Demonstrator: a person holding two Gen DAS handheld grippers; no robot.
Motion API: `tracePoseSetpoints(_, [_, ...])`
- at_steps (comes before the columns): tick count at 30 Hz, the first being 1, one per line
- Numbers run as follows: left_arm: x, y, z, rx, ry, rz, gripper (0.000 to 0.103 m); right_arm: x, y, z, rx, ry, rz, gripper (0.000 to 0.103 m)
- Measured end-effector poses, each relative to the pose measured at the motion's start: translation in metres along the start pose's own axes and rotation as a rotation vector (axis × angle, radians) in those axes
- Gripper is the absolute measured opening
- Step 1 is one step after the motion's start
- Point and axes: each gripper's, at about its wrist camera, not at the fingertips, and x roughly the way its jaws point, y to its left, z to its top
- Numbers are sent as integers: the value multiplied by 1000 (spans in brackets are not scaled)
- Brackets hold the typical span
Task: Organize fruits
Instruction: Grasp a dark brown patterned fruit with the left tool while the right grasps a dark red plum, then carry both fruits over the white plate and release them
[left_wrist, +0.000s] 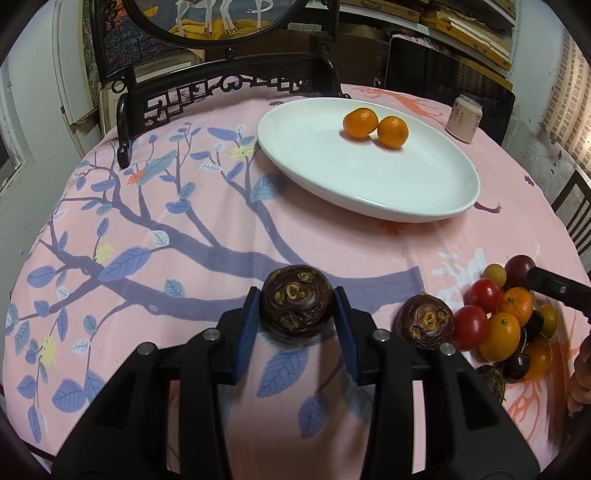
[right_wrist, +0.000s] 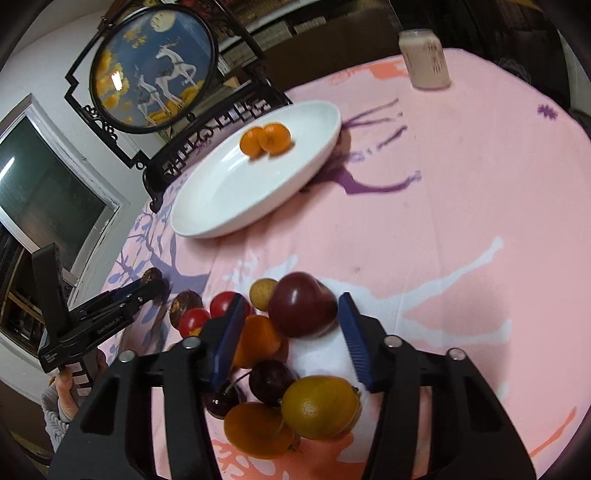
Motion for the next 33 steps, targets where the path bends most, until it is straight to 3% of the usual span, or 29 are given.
tracePoseSetpoints(5, [9,-8,-3,35,28,1,40,6,-8,1,31,11,21,51])
tracePoseSetpoints(9, [9,-13,-4,64,18,29,40,6,-10,1,43,11,27,40])
tracePoseSetpoints(12, [5,-11,-4,51,3,11,40,4,-10,1,48,11,29,39])
tracePoseSetpoints(18, [-16,-18,2,61,-61,3,40,-18,-9,7,47,-75,31,39])
tracePoseSetpoints(22, [-16,-24,29,52,-61,-14,40,-28,-4,22,55,-123,67,39])
tracePoseSetpoints(27, [3,-38,69,51,-59,-6,41,-12,22,60,0,-118,55,39])
tracePoseSetpoints(30, [20,-44,85,46,-60,24,51,14,36,84,-30,-109,32,39])
tracePoseSetpoints(32, [27,-43,89,32,-66,24,68,29,38,93,-25,-125,8,42])
tracePoseSetpoints(33, [31,-40,88,22,-68,14,70,34,37,95,-21,-136,1,44])
